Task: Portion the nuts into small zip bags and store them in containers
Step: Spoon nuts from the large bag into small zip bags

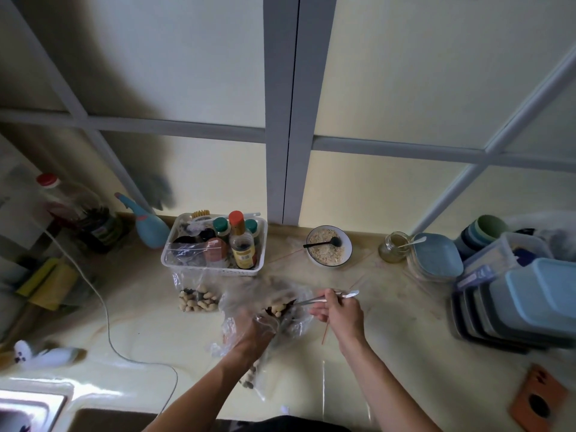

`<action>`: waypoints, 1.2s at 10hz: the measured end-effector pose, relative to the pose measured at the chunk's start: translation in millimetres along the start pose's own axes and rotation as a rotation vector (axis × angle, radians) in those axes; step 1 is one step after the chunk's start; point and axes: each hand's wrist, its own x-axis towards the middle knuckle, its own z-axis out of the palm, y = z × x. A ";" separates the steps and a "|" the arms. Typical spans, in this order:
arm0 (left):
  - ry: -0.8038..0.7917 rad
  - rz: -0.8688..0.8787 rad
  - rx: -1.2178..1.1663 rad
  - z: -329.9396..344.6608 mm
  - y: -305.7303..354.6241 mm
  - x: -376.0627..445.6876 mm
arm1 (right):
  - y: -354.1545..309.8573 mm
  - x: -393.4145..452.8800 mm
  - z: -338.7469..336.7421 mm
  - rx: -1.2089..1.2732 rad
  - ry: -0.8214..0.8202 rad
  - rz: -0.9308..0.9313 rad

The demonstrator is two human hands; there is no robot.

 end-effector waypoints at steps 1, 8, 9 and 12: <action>0.666 0.073 1.129 -25.2 5.8 13.0 | -3.2 -4.1 -0.2 -0.019 -0.001 0.004; 0.672 0.446 2.070 19.0 -6.7 3.5 | 9.1 -43.2 8.5 -0.370 -0.403 -0.347; 0.690 0.374 2.024 21.4 -6.7 -0.6 | 13.1 -44.1 6.9 -0.407 -0.458 -0.396; 0.466 0.686 1.822 44.4 -12.3 -14.0 | 12.2 -45.7 4.0 -0.378 -0.475 -0.433</action>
